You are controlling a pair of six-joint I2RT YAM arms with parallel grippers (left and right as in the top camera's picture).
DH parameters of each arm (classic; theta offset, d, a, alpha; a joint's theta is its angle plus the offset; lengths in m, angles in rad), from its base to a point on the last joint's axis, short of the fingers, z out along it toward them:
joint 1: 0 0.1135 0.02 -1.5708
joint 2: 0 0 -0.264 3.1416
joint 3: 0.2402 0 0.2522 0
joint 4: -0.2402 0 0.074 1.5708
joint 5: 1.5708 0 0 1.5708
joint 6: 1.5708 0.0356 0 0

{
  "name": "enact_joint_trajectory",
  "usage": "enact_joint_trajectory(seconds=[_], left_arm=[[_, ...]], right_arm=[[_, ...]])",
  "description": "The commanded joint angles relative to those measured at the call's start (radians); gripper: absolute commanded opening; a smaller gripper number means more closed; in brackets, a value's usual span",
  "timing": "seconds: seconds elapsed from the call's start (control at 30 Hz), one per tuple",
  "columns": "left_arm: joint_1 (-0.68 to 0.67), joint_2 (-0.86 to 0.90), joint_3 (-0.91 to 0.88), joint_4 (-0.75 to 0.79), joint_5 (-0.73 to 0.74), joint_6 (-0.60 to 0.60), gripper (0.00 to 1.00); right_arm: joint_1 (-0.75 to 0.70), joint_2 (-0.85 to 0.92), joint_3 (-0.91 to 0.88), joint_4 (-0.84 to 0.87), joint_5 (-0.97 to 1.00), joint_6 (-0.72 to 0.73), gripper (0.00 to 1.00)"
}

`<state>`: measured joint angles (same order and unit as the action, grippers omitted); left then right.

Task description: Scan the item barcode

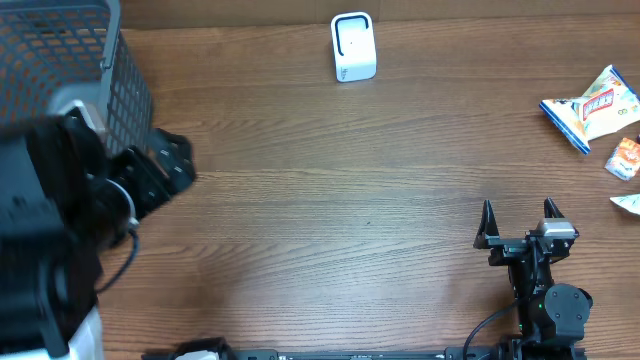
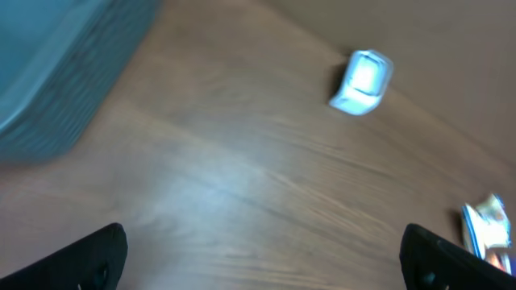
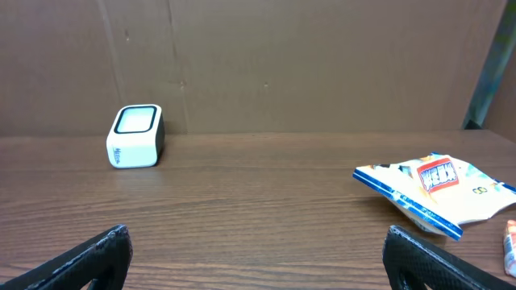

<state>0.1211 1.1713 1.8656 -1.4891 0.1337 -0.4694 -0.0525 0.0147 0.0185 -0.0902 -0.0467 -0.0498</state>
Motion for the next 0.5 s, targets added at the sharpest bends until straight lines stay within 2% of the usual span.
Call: enact_joint_trajectory(seconds=[0.0,0.2,0.47], left_arm=[[-0.074,-0.157,-0.147,0.110,0.005,0.129,1.00],[-0.079,-0.382,-0.487,0.310,0.015,0.201,1.00],[-0.124,-0.712,-0.918,0.615,0.105,0.383,1.00]], right_arm=[[-0.006,-0.012,-0.010,0.007,0.008,-0.004,1.00],[-0.006,-0.012,-0.010,0.007,0.008,-0.004,1.00],[-0.006,-0.012,-0.010,0.007,0.008,-0.004,1.00]])
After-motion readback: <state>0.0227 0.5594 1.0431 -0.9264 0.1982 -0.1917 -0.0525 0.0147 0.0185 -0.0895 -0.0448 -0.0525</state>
